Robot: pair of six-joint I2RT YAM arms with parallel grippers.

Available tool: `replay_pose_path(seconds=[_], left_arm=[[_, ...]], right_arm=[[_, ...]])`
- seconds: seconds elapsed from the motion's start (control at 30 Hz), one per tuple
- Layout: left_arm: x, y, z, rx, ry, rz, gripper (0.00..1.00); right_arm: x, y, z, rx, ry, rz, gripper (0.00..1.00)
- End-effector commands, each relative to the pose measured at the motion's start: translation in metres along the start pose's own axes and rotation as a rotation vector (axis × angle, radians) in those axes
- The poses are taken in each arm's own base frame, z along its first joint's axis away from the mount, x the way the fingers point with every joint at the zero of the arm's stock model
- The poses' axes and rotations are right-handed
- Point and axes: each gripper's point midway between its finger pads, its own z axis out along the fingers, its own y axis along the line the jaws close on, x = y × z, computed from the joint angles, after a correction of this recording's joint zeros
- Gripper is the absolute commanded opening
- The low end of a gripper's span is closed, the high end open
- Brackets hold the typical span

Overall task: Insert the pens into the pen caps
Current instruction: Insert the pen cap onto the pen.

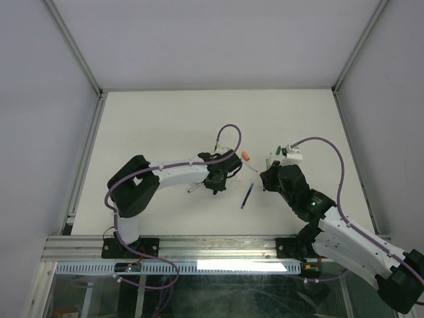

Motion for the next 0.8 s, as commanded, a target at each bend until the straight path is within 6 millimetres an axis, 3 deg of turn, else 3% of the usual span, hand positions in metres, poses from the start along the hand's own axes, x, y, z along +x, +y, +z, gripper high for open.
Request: replay_pose_path(seconds=[0.0, 0.1, 0.17, 0.37, 0.63, 0.77], left_arm=[[0.010, -0.003, -0.003, 0.006, 0.049, 0.005, 0.14], [0.005, -0.002, -0.003, -0.006, 0.030, 0.002, 0.10], [0.001, -0.002, -0.003, -0.007, 0.016, 0.008, 0.00], [-0.010, -0.012, -0.004, 0.058, -0.014, 0.021, 0.00], [-0.024, -0.016, -0.017, 0.148, -0.070, 0.058, 0.00], [-0.033, -0.018, -0.023, 0.258, -0.097, 0.006, 0.00]], right_arm=[[-0.012, 0.008, 0.000, -0.028, -0.041, 0.037, 0.00], [-0.013, 0.007, -0.001, -0.020, -0.036, 0.021, 0.00], [-0.012, 0.008, -0.001, -0.023, -0.022, -0.011, 0.00], [-0.004, 0.012, -0.004, -0.052, 0.038, -0.082, 0.00], [0.015, 0.049, -0.013, -0.269, 0.138, -0.063, 0.00], [0.030, 0.057, -0.016, -0.313, 0.204, 0.008, 0.00]])
